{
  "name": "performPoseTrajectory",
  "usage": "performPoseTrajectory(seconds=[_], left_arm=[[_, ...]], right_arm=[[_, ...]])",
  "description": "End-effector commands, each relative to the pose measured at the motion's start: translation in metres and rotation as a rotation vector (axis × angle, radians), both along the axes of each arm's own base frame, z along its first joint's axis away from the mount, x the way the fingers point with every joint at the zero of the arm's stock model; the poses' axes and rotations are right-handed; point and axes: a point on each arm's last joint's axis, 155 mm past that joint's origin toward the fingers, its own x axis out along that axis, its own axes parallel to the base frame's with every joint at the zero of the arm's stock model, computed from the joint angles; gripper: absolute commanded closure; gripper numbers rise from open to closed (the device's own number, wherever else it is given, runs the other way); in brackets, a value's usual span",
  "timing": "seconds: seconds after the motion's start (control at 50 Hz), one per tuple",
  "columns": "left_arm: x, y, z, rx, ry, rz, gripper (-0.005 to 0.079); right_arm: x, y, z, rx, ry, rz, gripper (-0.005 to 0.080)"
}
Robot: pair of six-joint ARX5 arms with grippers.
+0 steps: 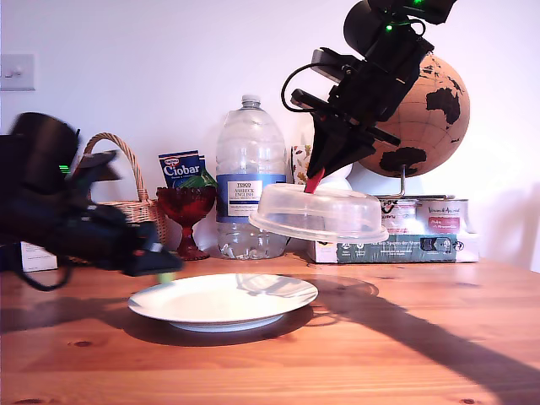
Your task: Lift the plastic dome with your right arm while removing the green coffee capsule from the plate using your left arm.
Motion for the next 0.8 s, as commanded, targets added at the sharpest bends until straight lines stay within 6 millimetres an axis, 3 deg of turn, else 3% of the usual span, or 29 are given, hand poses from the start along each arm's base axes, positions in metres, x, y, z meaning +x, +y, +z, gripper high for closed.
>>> performPoseTrajectory(seconds=[0.0, 0.44, 0.78], left_arm=[[0.004, 0.005, 0.008, -0.011, -0.015, 0.015, 0.0532], [0.006, 0.049, -0.013, 0.014, 0.079, 0.106, 0.0532], [0.004, 0.068, -0.024, 0.018, 0.130, 0.146, 0.0532]], right_arm=[[-0.005, 0.012, 0.016, 0.018, -0.032, 0.028, 0.0765], [-0.027, 0.048, 0.016, 0.022, -0.030, 0.105, 0.0765], [-0.054, 0.083, 0.015, 0.041, -0.002, 0.179, 0.0765]])
